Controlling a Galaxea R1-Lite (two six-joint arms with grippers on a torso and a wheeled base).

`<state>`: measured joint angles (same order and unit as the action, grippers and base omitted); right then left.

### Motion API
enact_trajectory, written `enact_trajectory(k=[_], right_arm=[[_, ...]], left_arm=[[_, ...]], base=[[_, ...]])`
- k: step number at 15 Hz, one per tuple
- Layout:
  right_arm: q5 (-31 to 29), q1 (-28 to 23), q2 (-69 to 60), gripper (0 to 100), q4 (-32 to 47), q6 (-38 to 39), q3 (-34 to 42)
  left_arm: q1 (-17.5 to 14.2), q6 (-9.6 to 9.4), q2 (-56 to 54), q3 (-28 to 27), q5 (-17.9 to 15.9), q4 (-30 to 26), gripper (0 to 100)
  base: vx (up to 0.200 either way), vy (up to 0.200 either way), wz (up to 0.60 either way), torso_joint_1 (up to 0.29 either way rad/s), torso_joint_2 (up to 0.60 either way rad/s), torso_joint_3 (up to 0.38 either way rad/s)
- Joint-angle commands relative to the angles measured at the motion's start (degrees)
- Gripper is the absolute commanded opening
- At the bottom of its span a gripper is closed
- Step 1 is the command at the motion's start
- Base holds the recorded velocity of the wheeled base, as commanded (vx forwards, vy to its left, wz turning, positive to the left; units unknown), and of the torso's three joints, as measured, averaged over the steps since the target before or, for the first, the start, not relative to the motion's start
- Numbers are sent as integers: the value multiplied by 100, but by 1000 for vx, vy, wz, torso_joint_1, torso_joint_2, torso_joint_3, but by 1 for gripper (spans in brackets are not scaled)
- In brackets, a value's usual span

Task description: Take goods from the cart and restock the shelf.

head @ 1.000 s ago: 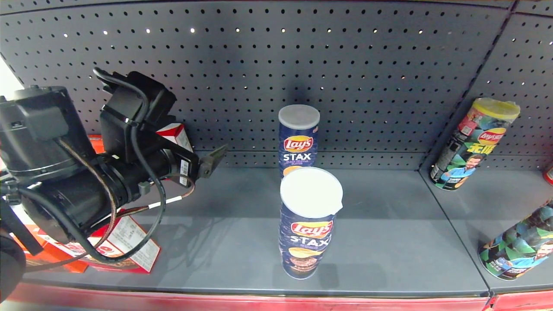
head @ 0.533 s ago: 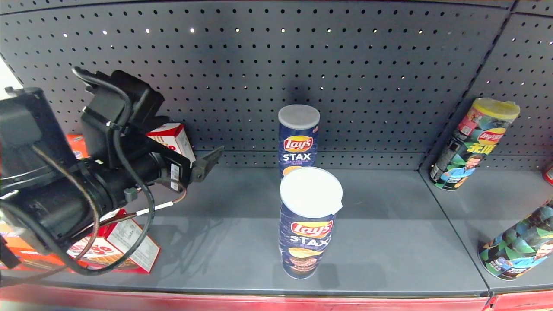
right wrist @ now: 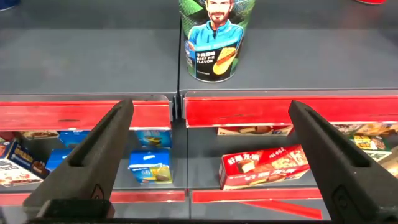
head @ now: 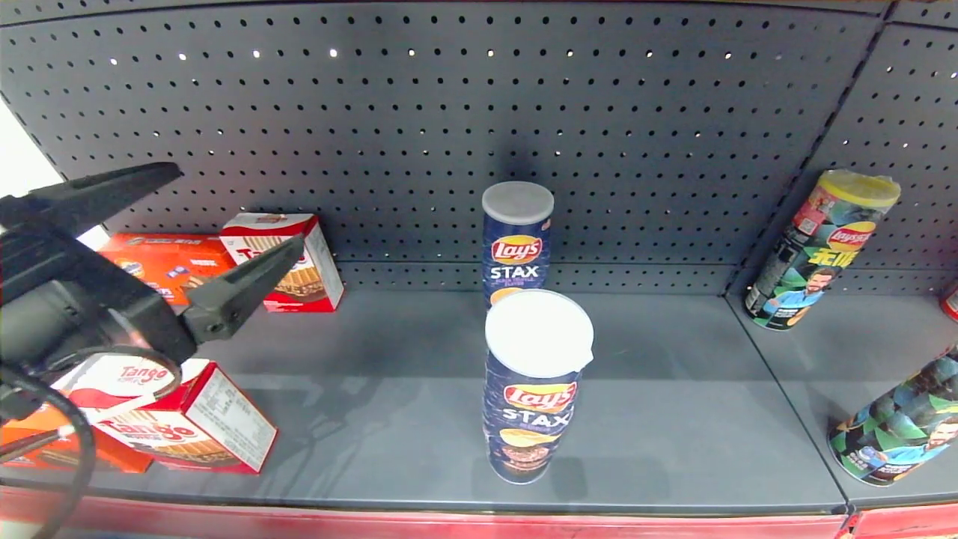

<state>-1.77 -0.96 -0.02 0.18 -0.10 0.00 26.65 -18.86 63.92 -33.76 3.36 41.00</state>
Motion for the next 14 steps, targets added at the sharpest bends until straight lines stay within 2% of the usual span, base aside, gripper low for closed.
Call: enact_trajectory(k=[1,2,3,4,5,6,7,8,9,10,13,14], right_arm=[[1,0,2,100,-1,-8,0],[1,0,2,100,-1,-8,0],[1,0,2,100,-1,-8,0],[1,0,2,100,-1,-8,0],[1,0,2,100,-1,-8,0],[1,0,2,100,-1,-8,0],[1,0,2,100,-1,1,0],[1,0,2,100,-1,-8,0],[1,0,2,100,-1,-8,0],[1,0,2,100,-1,-8,0],[1,0,2,100,-1,-8,0],[1,0,2,100,-1,-8,0]], left_arm=[[-134,110,-1338,932,358,-39,100],[-107,119,-2041,1442,481,-48,100],[-134,119,-2428,1644,507,-57,100],[-564,163,-3140,1996,507,-312,100],[-1109,365,-3570,2347,472,-417,100],[-1452,629,-3869,2760,384,-391,100],[-1707,726,-4089,3077,226,-373,100],[-1979,778,-4414,3376,-143,-549,100],[-2234,805,-4959,3376,-583,-1401,100],[-2410,858,-5337,3376,-767,-2140,100],[-2577,963,-6295,3376,-960,-3775,100],[-2638,981,-6392,3376,-934,-3695,100]], base=[[0,0,0,0,0,0],[0,0,0,0,0,0],[0,0,0,0,0,0],[0,0,0,0,0,0],[0,0,0,0,0,0],[0,0,0,0,0,0],[0,0,0,0,0,0],[0,0,0,0,0,0],[0,0,0,0,0,0],[0,0,0,0,0,0],[0,0,0,0,0,0],[0,0,0,0,0,0]])
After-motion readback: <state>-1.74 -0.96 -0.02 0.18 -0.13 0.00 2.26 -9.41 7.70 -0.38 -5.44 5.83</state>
